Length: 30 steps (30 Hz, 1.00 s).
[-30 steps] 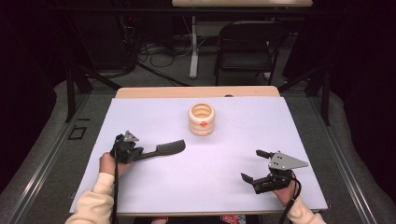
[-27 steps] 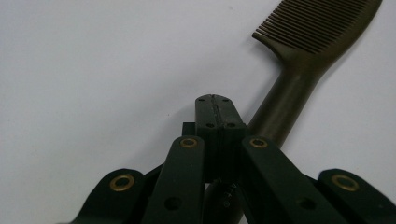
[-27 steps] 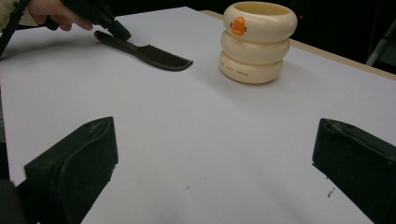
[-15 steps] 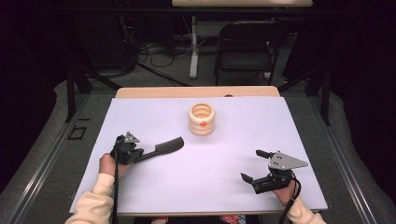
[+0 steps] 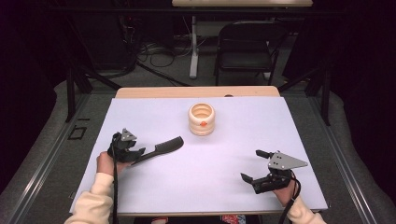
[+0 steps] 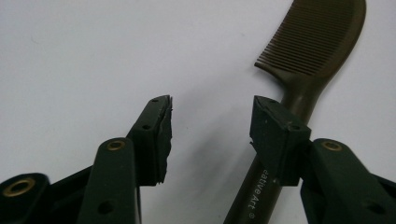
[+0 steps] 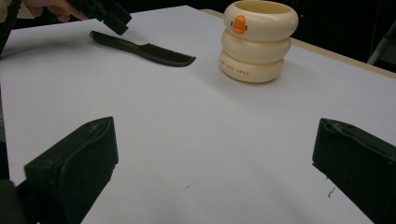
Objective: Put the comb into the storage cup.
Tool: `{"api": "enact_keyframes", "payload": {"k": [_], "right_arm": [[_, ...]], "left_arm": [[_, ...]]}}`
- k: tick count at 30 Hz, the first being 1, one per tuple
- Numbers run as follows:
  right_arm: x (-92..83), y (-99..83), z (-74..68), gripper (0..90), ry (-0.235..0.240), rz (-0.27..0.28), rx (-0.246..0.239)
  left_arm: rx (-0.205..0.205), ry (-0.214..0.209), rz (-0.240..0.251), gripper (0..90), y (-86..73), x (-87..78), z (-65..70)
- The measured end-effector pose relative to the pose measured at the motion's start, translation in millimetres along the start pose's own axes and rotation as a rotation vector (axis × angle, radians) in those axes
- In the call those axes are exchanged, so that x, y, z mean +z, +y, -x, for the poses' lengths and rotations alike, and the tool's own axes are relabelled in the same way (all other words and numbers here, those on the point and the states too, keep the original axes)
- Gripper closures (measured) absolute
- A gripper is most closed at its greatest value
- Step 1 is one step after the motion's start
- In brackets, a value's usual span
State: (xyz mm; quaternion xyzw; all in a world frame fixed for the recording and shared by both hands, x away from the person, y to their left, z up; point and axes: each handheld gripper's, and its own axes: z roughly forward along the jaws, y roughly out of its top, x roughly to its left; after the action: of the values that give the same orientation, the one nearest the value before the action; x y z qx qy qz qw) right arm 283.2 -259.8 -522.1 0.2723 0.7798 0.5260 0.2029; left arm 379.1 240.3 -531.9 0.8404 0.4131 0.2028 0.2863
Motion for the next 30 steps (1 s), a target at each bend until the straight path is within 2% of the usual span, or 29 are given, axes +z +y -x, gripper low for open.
{"api": "enact_keyframes", "payload": {"k": [3, 5, 10, 15, 18, 22, 26, 30], "right_arm": [[0.3, -0.1, -0.1, 0.0, 0.000, 0.000, 0.002], [0.3, 0.0, 0.1, 0.0, 0.001, -0.003, 0.001], [1.2, -0.3, 0.2, 0.0, 0.004, -0.001, 0.002], [1.5, -0.4, 0.2, 0.0, 0.006, -0.004, 0.007], [1.8, -0.4, 0.1, 0.0, 0.006, -0.004, 0.007], [2.2, -0.5, 0.2, 0.0, 0.008, -0.005, 0.005], [2.6, -0.6, 0.1, 0.0, 0.008, -0.008, 0.007], [2.8, -0.5, -0.1, 0.0, 0.009, -0.007, 0.004]], "left_arm": [[0.019, -0.008, 0.005, 31.9, 3.5, -3.1, 0.6], [0.034, 0.027, 0.011, 25.7, 6.4, -4.3, 2.7], [0.060, 0.022, 0.011, 15.5, 11.3, -2.5, 6.5], [0.099, 0.010, 0.017, 8.8, 16.2, -2.4, 10.8], [0.122, 0.046, 0.003, 4.1, 20.0, -2.1, 13.6], [0.142, 0.055, 0.001, 0.0, 24.3, 0.7, 17.4], [0.160, 0.032, -0.009, 0.0, 29.8, 3.0, 22.2], [0.206, 0.019, -0.059, 0.1, 34.1, 7.8, 29.4]]}}
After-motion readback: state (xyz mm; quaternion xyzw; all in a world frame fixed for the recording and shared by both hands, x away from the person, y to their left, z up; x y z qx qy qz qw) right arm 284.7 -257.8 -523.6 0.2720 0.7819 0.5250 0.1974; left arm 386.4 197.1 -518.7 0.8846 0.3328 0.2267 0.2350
